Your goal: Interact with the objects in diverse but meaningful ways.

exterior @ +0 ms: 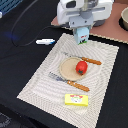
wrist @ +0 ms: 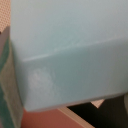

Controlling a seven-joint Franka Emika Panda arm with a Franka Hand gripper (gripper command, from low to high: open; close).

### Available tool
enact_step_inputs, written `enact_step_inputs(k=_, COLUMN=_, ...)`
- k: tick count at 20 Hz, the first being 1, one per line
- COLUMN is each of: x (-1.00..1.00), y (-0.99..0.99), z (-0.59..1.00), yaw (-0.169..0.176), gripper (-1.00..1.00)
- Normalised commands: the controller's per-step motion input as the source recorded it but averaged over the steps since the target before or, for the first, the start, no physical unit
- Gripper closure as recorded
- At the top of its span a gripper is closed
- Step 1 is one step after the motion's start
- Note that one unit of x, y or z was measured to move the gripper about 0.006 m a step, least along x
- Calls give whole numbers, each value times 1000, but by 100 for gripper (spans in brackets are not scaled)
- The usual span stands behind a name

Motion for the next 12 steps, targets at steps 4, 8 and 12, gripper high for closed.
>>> enact_step_inputs(k=4, x=14, y=185, z=-241, yaw=31, gripper=100)
enact_step_inputs(k=8, x=-6, y=306, z=208, yaw=31, gripper=-100)
enact_step_inputs(k=12, x=-241, y=371, z=996, yaw=22, gripper=-100)
